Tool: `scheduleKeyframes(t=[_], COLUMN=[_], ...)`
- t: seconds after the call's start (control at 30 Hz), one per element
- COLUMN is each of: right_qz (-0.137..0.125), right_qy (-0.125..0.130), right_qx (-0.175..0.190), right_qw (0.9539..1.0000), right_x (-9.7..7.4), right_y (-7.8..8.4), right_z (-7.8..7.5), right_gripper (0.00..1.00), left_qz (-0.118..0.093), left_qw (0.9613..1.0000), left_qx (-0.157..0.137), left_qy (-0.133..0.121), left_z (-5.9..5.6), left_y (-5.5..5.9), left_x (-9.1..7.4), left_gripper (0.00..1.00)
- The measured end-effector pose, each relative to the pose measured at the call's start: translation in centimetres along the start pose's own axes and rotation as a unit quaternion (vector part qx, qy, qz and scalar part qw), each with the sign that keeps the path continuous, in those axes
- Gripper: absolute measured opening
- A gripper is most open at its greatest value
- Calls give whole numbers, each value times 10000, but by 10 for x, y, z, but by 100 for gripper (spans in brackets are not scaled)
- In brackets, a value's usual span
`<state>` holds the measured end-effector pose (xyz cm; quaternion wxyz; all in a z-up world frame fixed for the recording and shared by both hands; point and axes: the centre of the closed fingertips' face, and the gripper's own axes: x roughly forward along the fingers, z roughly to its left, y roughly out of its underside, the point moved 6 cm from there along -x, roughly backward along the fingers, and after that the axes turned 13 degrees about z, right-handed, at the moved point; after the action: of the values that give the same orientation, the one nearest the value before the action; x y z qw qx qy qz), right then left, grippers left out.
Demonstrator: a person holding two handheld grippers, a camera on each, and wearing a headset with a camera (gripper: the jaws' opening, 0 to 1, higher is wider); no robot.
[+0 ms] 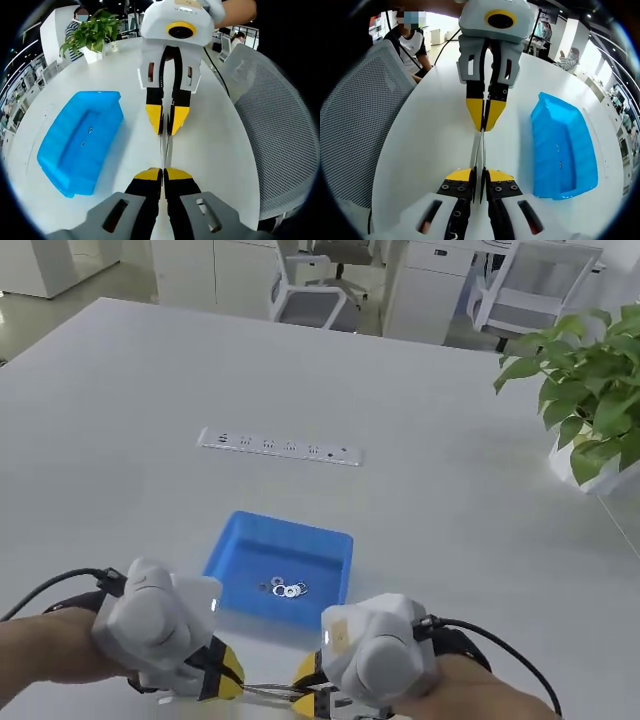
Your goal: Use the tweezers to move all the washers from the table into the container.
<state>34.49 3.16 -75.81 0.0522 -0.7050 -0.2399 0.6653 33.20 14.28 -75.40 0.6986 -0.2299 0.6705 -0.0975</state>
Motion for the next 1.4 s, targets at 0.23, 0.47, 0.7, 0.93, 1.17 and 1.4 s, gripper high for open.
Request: scheduleKeyframes(t=[0.23,0.47,0.7,0.93,1.17,1.4], right_qz=[-35,-6,96,138,181,-89], right_qy=[-25,-30,-44,70,318,652], right_qx=[-10,-16,-14,41,157,652], right_qw=[10000,10000,9999,9999,9992,9957], right_x=[0,-1,-1,-2,-13,-36], right_y=[1,1,1,2,6,8], right_z=[0,0,0,0,0,-2], right_gripper=[12,12,12,18,25,32], left_qz=[78,67,85,135,143,-241], left_qw=[10000,9999,9998,9997,9995,9968], left_qx=[-19,-57,-144,-174,-278,-687], left_qy=[18,52,51,55,-108,-343], left_z=[1,2,3,-1,0,1], left_y=[3,3,4,6,9,7], left_x=[2,4,4,2,-8,-29], left_gripper=[6,6,7,15,23,32])
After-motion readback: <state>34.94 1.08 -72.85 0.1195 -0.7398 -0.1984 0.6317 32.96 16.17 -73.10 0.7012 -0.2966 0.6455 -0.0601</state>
